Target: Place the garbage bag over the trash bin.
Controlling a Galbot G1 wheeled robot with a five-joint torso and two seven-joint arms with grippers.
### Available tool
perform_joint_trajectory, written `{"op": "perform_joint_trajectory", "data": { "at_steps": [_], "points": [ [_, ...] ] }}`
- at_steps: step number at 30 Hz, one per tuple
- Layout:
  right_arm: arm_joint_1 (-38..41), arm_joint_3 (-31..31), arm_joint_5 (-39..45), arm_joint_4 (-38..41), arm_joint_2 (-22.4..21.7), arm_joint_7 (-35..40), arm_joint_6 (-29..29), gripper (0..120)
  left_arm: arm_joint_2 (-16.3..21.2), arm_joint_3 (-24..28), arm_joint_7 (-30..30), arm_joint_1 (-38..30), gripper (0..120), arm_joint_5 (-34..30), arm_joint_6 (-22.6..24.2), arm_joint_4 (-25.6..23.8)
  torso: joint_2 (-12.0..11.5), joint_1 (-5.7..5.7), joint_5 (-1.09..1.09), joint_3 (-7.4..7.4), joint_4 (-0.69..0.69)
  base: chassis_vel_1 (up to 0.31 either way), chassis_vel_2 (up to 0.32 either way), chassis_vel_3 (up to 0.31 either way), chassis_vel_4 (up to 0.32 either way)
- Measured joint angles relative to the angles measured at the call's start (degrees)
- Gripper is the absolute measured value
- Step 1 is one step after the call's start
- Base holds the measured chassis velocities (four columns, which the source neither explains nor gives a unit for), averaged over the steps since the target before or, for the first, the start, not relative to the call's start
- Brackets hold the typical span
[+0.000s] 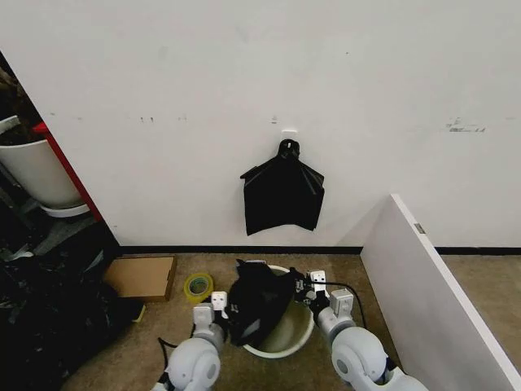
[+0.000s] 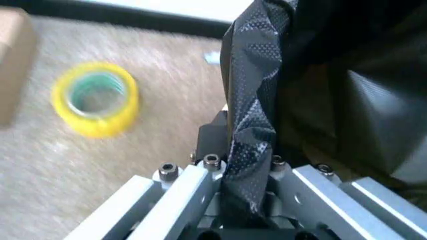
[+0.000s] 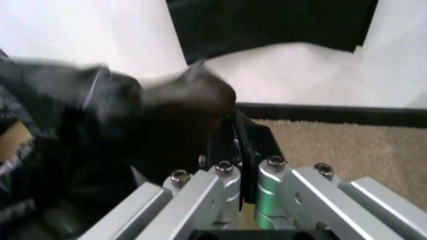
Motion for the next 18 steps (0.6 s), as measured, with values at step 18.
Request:
{"op": "perform_joint_trajectory", "data": {
  "at_steps": [18],
  "points": [
    [-2.54, 2.75, -2.68, 0.53, 0.67, -4.79, 22.15, 0, 2.05, -4.44, 7.29, 4.09, 0, 0.81, -7.28, -5.06, 0.00, 0.00, -0.01, 0.00, -0.02, 0.000, 0.000, 0.000, 0.000]
  ]
}}
